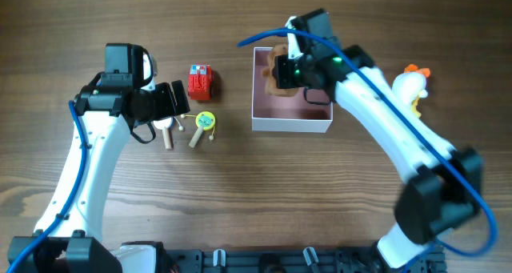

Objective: Pack container
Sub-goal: 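Carry the bear left into the white box and release it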

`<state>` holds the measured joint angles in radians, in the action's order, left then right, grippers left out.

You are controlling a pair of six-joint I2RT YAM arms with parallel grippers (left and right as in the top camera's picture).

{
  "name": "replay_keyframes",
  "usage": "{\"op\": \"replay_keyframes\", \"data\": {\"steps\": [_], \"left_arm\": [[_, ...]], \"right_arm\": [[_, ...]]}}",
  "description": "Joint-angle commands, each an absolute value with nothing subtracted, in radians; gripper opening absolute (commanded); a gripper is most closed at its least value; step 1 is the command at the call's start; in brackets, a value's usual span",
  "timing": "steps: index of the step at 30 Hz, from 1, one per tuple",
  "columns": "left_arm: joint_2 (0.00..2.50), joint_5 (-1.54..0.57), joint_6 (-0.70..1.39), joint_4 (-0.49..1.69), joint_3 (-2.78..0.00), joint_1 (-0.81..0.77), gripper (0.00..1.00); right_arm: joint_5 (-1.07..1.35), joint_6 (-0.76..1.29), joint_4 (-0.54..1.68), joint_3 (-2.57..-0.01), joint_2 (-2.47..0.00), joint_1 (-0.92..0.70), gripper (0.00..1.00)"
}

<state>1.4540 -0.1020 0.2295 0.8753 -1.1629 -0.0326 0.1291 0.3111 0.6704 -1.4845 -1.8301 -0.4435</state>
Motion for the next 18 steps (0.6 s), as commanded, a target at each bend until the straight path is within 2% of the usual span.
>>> {"op": "replay_keyframes", "data": {"steps": [1,4,5,8,9,15,18], "left_arm": [[1.453,-0.096,0.213,0.876,-1.186,-0.034,1.0],[1.453,-0.096,0.213,0.876,-1.186,-0.035,1.0],[1.453,-0.096,0.213,0.876,-1.186,-0.035,1.0],[1.453,-0.096,0.213,0.876,-1.186,-0.034,1.0],[1.453,-0.096,0.213,0.876,-1.186,-0.034,1.0],[1.453,-0.096,0.213,0.876,-1.186,-0.035,1.0],[1.453,-0.096,0.213,0.876,-1.186,-0.035,1.0]], "right_arm": [[0.203,0.351,0.591,-1.476,-1.963,-0.442,0.19],[0.227,0.352,0.542,-1.476,-2.034,-0.442,0.2],[0.226,0.339,0.533,-1.476,-2.046,-0.442,0.23],[0.218,0.278,0.537,-1.492,-2.037,-0.441,0.7],[0.217,0.258,0.545,-1.505,-2.026,-0.439,0.79],[0.215,0.217,0.608,-1.541,-1.812,-0.404,0.81],[0.176,0.191,0.666,-1.541,-1.668,-0.351,0.85]]}}
